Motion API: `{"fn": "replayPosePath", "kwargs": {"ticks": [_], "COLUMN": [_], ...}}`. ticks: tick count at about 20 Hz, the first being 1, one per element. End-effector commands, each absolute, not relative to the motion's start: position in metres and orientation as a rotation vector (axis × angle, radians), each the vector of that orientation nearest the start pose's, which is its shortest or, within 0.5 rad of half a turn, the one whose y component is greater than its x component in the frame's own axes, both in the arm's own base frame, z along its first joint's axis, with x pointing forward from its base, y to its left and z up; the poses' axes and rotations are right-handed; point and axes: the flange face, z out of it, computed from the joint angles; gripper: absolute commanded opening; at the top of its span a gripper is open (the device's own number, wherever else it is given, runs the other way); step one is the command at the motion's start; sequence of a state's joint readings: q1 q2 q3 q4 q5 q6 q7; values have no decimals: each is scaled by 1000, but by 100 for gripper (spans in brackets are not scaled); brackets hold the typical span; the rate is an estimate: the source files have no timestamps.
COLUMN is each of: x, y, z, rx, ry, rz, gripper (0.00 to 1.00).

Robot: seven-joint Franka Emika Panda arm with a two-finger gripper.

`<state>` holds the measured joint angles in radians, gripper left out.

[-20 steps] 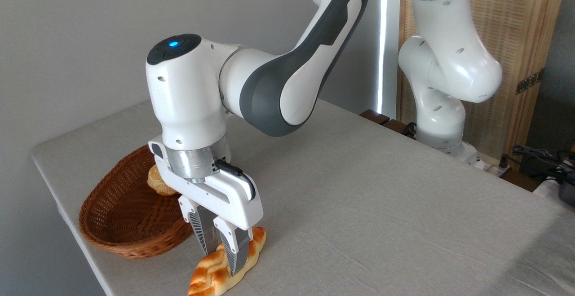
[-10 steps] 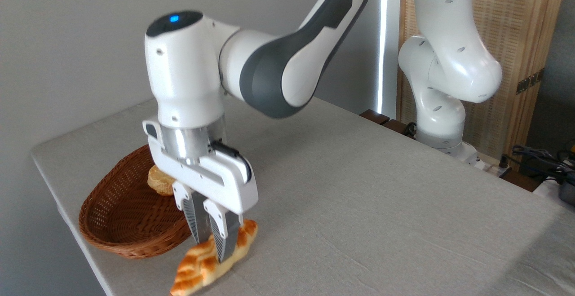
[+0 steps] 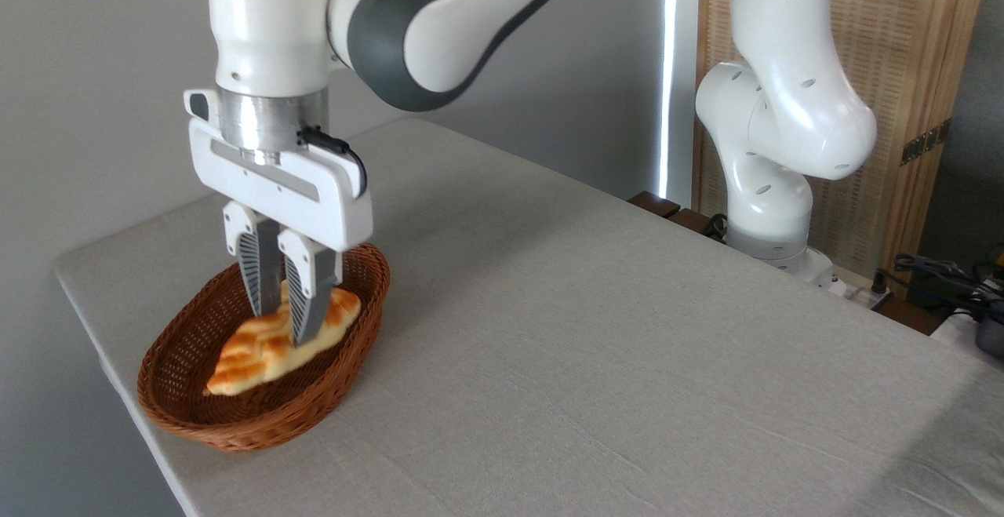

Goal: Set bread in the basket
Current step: 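Lift the braided roll and carry it over the wicker basket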

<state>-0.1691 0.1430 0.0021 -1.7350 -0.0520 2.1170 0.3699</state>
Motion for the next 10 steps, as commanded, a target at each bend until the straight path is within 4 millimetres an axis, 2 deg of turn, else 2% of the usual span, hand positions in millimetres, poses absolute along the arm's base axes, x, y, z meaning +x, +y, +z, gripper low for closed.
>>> {"fn": "replayPosePath", "kwargs": {"ticks": [1, 4, 5, 7, 8, 9, 10], "x": [620, 621, 622, 624, 627, 629, 630], "y": [-150, -176, -184, -199, -201, -201, -201], "z": [509, 482, 471, 459, 455, 454, 453], "rx": [-3098, -3149, -3166, -3188, -3200, -3212, -3217], "ry": [751, 677, 649, 613, 564, 514, 487], "rz": [-368, -304, -277, -297, -319, -332, -338], "gripper": [48, 49, 54, 58, 70, 90, 100]}}
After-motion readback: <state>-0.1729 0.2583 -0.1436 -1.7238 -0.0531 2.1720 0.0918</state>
